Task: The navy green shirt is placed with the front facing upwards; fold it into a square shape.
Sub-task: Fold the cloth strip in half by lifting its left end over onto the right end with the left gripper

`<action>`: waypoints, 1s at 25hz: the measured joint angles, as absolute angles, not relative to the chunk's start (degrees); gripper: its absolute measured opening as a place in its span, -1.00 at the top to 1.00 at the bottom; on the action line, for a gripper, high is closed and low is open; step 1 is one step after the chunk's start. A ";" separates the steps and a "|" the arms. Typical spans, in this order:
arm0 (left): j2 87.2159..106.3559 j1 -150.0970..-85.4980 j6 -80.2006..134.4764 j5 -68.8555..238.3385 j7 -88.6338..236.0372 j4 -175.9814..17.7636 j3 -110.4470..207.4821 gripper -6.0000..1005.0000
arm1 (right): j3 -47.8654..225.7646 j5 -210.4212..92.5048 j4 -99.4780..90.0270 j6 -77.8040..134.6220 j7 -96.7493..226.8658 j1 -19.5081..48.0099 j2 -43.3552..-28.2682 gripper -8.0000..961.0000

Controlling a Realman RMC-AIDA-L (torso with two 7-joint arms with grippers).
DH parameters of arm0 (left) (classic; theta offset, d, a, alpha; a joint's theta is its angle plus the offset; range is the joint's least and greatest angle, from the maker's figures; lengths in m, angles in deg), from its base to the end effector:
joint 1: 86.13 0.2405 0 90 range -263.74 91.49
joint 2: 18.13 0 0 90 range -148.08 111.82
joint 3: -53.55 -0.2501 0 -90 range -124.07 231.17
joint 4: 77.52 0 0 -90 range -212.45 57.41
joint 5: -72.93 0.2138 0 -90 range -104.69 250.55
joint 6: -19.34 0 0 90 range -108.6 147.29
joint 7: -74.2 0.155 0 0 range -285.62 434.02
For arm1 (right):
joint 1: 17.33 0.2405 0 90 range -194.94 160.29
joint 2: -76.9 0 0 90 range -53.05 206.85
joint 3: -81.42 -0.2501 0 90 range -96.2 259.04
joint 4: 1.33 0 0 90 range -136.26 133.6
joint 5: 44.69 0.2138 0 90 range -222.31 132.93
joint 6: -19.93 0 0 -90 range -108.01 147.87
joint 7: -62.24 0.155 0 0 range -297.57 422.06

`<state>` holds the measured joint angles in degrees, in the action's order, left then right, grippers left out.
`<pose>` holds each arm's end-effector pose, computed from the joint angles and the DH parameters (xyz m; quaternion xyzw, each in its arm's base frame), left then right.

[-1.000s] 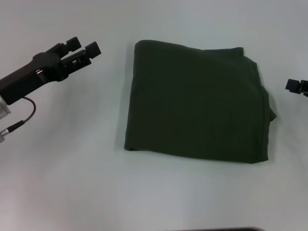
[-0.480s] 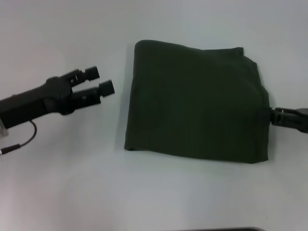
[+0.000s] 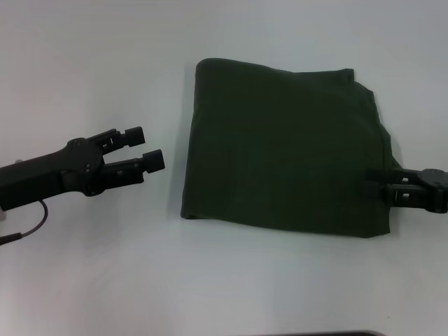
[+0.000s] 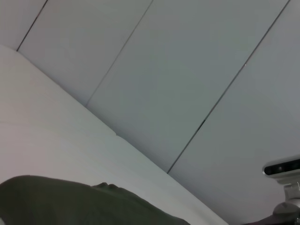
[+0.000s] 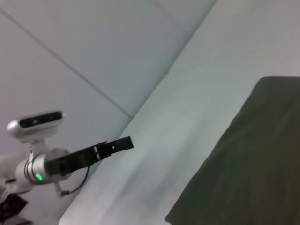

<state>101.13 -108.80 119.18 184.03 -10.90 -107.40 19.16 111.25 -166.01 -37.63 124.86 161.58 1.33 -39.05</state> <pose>-0.2796 0.2721 -0.0119 -0.8676 -0.3493 -0.3489 0.0590 0.3179 0.2456 0.0237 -0.8420 0.4610 0.2777 0.0358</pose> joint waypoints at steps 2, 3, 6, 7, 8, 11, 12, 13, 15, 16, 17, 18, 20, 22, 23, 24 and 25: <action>101.07 -108.69 119.21 184.08 -10.92 -107.35 19.16 -0.88 | 112.08 -166.05 -37.63 124.71 161.31 1.50 -39.10 -0.80; 101.03 -108.69 119.26 184.12 -10.95 -107.27 19.15 -0.88 | 112.34 -166.07 -37.62 124.66 161.26 1.57 -39.11 -0.82; 100.93 -108.58 119.60 184.25 -11.15 -107.20 19.10 -0.88 | 112.58 -166.10 -37.63 124.67 161.23 1.65 -39.11 -0.89; 100.92 -108.54 119.76 184.28 -11.34 -107.20 19.10 -0.88 | 112.59 -166.10 -37.63 124.67 161.22 1.65 -39.10 -0.89; 100.92 -108.52 119.84 184.28 -11.48 -107.20 19.10 -0.88 | 112.59 -166.10 -37.63 124.67 161.21 1.66 -39.11 -0.89; 100.89 -108.43 120.01 184.37 -11.92 -107.37 19.10 -0.88 | 112.62 -166.10 -37.62 124.57 161.20 1.74 -39.11 -0.89; 100.87 -108.40 120.05 184.43 -12.02 -107.41 19.10 -0.88 | 112.62 -166.10 -37.63 124.54 161.19 1.77 -39.11 -0.89; 100.85 -108.37 120.10 184.54 -12.15 -107.43 19.10 -0.88 | 112.63 -166.10 -37.62 124.54 161.19 1.77 -39.11 -0.89; 100.85 -108.34 120.11 184.70 -12.32 -107.43 19.11 -0.88 | 112.62 -166.10 -37.63 124.54 161.18 1.77 -39.11 -0.90; 100.85 -108.33 120.11 184.80 -12.37 -107.43 19.13 -0.88 | 112.63 -166.10 -37.63 124.54 161.18 1.77 -39.11 -0.90; 100.85 -108.33 120.12 184.81 -12.39 -107.43 19.15 -0.88 | 112.63 -166.10 -37.63 124.54 161.17 1.79 -39.11 -0.90; 100.85 -108.32 120.13 184.81 -12.41 -107.43 19.16 -0.88 | 112.63 -166.10 -37.63 124.54 161.17 1.83 -39.11 -0.90; 100.86 -108.31 120.14 184.81 -12.44 -107.43 19.17 -0.88 | 112.63 -166.09 -37.63 124.54 161.17 1.92 -39.11 -0.89; 100.86 -108.30 120.15 184.81 -12.44 -107.42 19.18 -0.87 | 112.60 -166.08 -37.63 124.54 161.19 2.00 -39.11 -0.90; 100.85 -108.27 120.15 184.81 -12.45 -107.41 19.19 -0.87 | 112.58 -166.08 -37.63 124.54 161.23 2.05 -39.11 -0.90; 100.83 -108.24 120.15 184.81 -12.45 -107.40 19.19 -0.87 | 112.56 -166.07 -37.63 124.54 161.30 2.10 -39.11 -0.90; 100.82 -108.22 120.15 184.81 -12.46 -107.40 19.21 -0.87 | 112.54 -166.07 -37.63 124.54 161.37 2.14 -39.11 -0.90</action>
<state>100.82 -108.22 120.15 184.81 -12.46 -107.40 19.21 112.54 -166.07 -37.63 124.54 161.37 2.14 -39.11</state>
